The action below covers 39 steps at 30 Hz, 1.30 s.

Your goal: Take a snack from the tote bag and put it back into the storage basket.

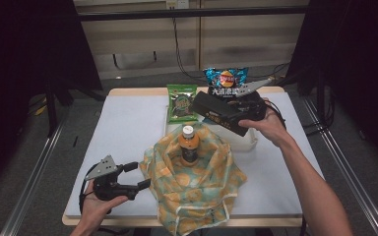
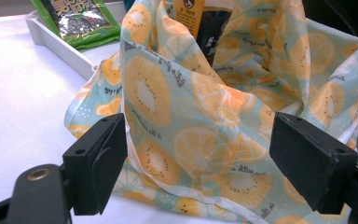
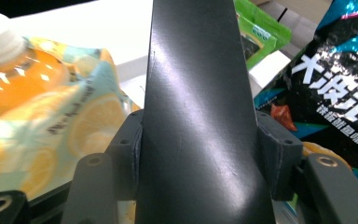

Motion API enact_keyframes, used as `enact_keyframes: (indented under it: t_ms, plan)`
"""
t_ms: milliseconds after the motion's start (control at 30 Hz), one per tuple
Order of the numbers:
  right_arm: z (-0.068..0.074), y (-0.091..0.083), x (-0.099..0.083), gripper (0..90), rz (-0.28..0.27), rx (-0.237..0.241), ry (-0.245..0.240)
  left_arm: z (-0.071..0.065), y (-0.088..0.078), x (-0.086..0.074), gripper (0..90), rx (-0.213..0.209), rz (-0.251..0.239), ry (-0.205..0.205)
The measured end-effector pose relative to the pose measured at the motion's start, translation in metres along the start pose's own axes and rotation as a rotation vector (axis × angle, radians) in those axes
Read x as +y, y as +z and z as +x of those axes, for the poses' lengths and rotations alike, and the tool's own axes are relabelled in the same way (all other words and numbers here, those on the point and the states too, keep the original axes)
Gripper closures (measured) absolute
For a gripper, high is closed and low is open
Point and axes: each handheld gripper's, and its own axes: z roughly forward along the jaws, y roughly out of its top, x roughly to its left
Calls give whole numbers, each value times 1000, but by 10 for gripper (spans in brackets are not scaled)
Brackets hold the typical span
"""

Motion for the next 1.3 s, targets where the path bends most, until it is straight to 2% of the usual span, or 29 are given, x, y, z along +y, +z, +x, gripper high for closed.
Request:
enact_keyframes:
  t_ms: [300,467,533,633,900,1100,1300]
  plan:
    - [-2,23,-3,435,48,10,-14,0,1,0,192,-5,5,1]
    - [-6,32,5,435,40,22,-38,0,2,0,188,-2,-3,1]
    - [-7,36,7,435,45,26,-51,0,1,0,176,16,1,11]
    - [-8,41,8,435,50,34,-56,0,0,0,172,19,-3,14]
    - [-5,63,-2,435,72,68,-56,0,0,-1,168,23,-7,6]
    - [-4,77,-8,434,105,75,-48,0,1,-1,168,26,-2,5]
    - [-2,88,-12,434,107,91,-60,2,2,-1,165,25,-3,4]
